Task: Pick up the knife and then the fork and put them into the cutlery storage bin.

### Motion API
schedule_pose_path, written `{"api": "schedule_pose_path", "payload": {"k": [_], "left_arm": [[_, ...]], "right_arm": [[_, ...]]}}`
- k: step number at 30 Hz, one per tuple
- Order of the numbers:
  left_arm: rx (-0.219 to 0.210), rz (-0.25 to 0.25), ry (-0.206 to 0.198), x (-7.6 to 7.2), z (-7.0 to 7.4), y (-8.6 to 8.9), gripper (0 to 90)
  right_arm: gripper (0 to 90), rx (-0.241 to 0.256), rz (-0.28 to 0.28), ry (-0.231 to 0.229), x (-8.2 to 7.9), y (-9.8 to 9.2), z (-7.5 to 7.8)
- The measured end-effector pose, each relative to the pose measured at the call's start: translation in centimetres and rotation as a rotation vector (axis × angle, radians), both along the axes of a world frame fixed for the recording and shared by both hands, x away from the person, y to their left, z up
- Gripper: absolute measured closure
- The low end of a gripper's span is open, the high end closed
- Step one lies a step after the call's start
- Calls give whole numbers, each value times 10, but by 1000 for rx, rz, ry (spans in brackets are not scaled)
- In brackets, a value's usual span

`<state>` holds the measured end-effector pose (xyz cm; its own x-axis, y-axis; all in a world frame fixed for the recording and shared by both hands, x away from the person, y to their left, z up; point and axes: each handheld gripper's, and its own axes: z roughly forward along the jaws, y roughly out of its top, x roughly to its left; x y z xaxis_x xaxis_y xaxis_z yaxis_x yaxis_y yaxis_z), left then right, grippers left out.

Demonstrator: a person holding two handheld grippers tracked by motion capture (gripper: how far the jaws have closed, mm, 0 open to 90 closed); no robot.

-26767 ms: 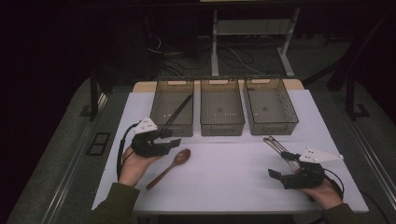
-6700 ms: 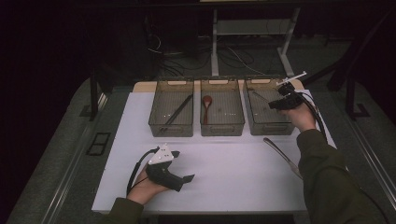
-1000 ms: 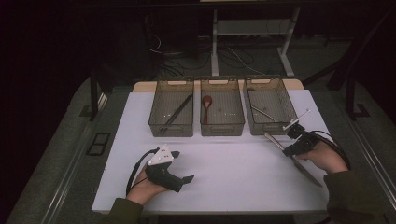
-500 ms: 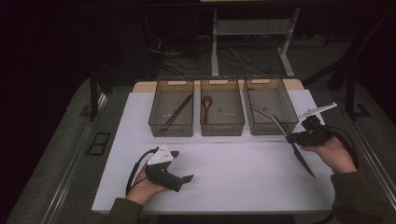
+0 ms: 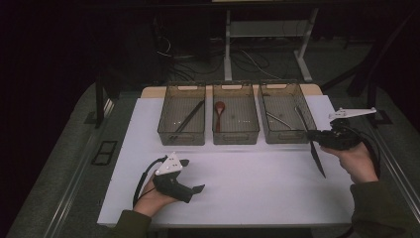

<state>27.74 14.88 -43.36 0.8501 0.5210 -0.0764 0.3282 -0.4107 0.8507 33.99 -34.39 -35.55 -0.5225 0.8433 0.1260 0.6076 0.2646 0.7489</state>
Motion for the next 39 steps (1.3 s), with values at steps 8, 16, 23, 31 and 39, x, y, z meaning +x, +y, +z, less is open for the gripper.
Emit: {"api": "schedule_pose_path", "payload": {"k": [8, 16, 23, 31, 39], "left_arm": [[-18, -8, -1, 3, 0, 3, 0], [-30, 6, -1, 2, -1, 8, 0], [-30, 1, -1, 2, -1, 8, 0], [-37, -4, 0, 1, 0, 7, 0], [-44, -9, 3, 1, -1, 6, 0]], "right_arm": [[781, 36, -25, -59, 7, -3, 10], [781, 47, -35, -105, 18, 1, 31], [781, 48, -44, -135, 35, 5, 48], [781, 56, -76, -164, 58, 7, 60], [781, 73, -100, -185, 79, 7, 68]]}}
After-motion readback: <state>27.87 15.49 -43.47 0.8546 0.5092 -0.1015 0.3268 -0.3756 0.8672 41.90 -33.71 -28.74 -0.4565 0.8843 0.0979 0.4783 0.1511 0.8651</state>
